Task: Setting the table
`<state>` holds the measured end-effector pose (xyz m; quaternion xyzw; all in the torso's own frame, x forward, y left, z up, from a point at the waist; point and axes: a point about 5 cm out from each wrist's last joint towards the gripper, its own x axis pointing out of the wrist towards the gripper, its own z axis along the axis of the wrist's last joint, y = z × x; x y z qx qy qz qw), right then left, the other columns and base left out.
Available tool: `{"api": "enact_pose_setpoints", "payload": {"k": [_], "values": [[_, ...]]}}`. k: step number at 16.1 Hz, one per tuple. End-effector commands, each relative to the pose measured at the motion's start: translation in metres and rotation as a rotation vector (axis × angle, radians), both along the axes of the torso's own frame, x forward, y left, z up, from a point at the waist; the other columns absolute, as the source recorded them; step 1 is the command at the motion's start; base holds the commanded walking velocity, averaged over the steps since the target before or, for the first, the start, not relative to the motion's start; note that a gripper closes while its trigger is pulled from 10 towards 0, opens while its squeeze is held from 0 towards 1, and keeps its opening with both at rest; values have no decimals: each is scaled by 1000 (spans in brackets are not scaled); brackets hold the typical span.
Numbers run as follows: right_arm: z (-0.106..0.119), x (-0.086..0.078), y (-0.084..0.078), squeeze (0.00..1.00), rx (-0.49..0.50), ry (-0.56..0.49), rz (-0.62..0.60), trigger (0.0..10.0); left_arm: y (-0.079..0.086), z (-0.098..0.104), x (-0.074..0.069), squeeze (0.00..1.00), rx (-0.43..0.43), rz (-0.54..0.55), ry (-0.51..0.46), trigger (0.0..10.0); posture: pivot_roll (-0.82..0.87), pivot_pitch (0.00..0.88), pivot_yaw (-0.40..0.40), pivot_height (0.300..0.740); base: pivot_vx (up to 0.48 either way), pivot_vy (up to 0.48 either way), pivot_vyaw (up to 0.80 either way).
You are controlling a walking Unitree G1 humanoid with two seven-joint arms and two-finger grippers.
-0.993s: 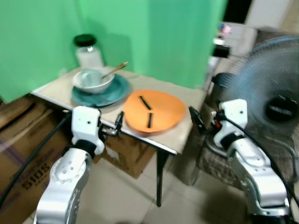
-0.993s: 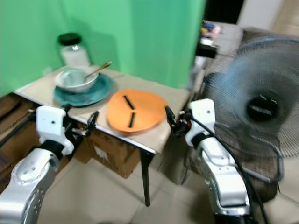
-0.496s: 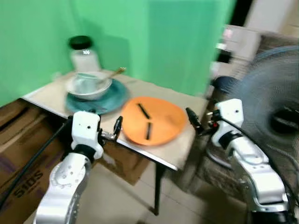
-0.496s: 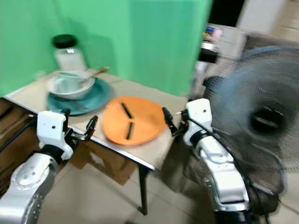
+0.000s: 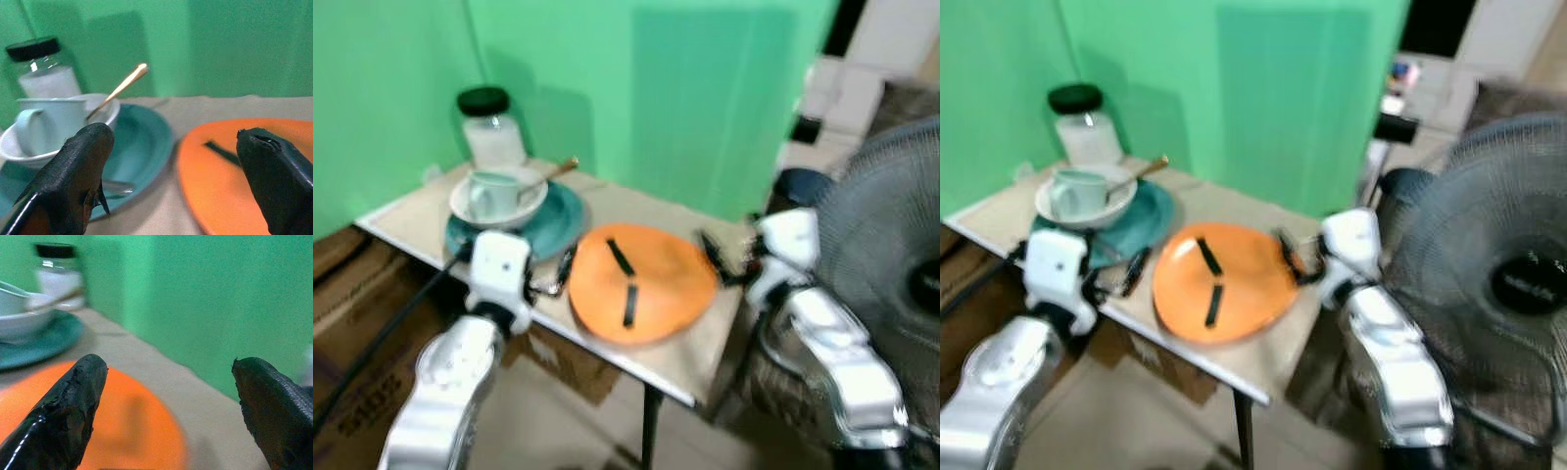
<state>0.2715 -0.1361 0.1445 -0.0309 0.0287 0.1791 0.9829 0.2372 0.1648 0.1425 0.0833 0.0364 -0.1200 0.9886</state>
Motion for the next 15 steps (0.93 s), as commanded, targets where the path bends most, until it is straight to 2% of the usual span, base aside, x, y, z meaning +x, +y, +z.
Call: {"api": "enact_pose_setpoints", "payload": {"k": [1,3,6,8,12,15], "values": [[1,1,-10,0,2,12,-36,10000,-6,-4,1,0,15,-77,25,10000,121,0,13,740,0,0,0],[1,3,-7,0,13,19,-22,10000,-1,-14,5,0,71,-164,50,10000,122,0,2,740,0,0,0],[-1,7,-10,0,9,36,-37,10000,2,-19,11,0,62,-246,86,10000,118,0,2,740,0,0,0],[-3,12,-13,0,0,65,-44,10000,5,-32,14,0,125,-316,149,10000,110,0,11,740,0,0,0],[-2,14,-11,0,10,71,-19,10000,20,-62,19,0,192,-303,234,10000,112,0,9,740,0,0,0],[-3,14,-7,0,37,105,20,10000,30,-79,22,0,188,-276,270,10000,109,0,7,740,0,0,0]]}}
